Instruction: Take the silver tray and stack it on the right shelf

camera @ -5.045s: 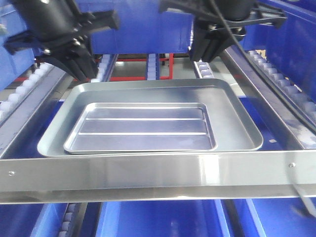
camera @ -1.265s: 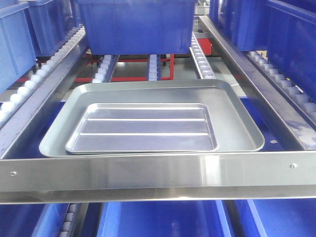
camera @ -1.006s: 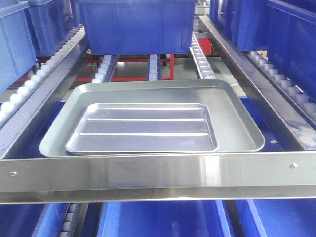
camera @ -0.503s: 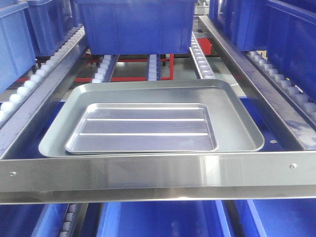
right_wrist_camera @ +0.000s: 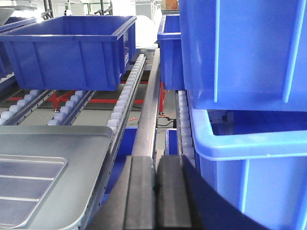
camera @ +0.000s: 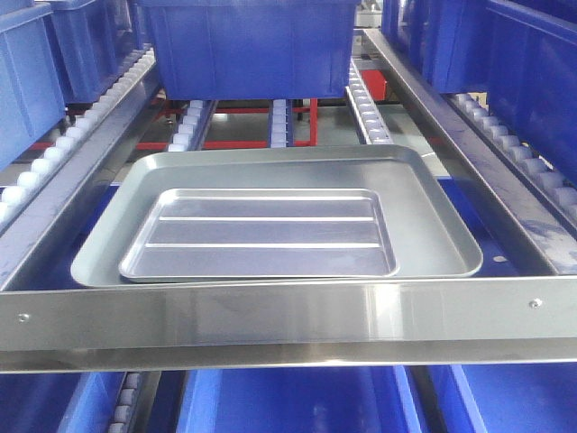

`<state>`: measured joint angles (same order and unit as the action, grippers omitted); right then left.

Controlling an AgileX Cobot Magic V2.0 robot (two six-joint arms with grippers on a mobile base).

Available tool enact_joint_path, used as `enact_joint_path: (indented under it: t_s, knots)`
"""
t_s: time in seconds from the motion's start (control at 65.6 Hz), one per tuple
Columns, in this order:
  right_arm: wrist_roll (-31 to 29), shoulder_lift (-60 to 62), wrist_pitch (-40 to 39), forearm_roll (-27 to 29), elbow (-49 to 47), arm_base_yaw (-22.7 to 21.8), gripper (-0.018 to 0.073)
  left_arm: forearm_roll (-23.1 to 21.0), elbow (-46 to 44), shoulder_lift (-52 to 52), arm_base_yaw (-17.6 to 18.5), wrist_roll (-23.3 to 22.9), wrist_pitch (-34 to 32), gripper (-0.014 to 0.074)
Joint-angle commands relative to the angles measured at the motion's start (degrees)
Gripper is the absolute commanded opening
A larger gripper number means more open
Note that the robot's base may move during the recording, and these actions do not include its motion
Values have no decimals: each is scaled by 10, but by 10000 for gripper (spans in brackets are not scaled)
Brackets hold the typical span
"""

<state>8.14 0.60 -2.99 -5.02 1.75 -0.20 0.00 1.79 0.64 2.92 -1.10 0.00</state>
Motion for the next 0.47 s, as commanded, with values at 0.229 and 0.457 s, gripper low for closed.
enact_joint_path:
  t_s: [0.229,0.457]
  knots:
    - [-5,10,-51,2,0,-2,48,0,14,6,-1,1,-54,-90]
    - [-5,10,-51,2,0,-2,48,0,14,6,-1,1,-54,-90]
